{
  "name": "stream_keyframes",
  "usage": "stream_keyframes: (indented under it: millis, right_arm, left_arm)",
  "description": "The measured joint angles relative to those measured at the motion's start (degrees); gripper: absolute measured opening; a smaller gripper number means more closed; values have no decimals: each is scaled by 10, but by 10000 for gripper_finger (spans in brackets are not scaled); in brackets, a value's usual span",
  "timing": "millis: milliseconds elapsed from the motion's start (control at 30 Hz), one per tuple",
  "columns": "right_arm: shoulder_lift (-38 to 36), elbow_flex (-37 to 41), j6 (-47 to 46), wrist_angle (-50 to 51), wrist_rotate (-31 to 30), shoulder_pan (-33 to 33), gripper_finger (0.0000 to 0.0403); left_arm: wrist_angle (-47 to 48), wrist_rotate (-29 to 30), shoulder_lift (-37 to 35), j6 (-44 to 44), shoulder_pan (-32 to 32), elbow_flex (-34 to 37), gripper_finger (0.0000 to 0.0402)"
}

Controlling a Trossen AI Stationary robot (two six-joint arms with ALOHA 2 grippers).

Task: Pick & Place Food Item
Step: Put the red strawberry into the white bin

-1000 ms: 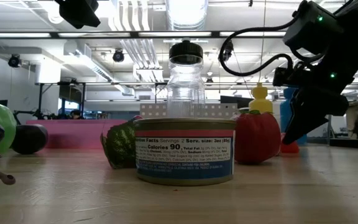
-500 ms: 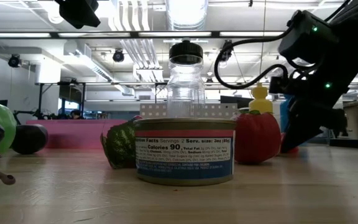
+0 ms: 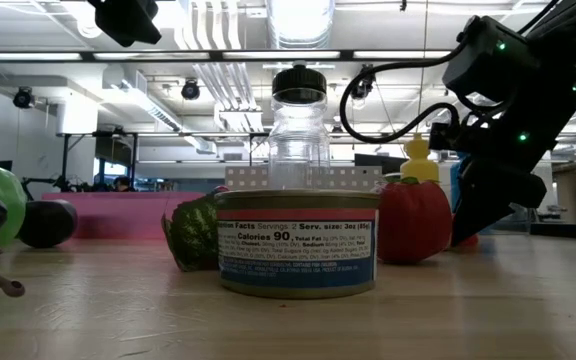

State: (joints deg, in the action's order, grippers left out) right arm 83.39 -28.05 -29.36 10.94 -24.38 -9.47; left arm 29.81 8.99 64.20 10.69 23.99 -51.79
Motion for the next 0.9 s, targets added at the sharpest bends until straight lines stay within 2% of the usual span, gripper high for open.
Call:
stream_keyframes:
  millis: [433, 800, 900]
  right_arm:
    - [-21, -21, 20, 33, 14, 0, 181]
    - [-33, -147, 49, 213, 2, 0, 182]
    - [-34, -192, 72, 250, -22, 0, 182]
  left_arm:
    - [0, 0, 0, 0, 0, 1, 365]
    - [1, 0, 0, -1, 0, 1, 357]
    - [1, 0, 0, -1, 0, 1, 360]
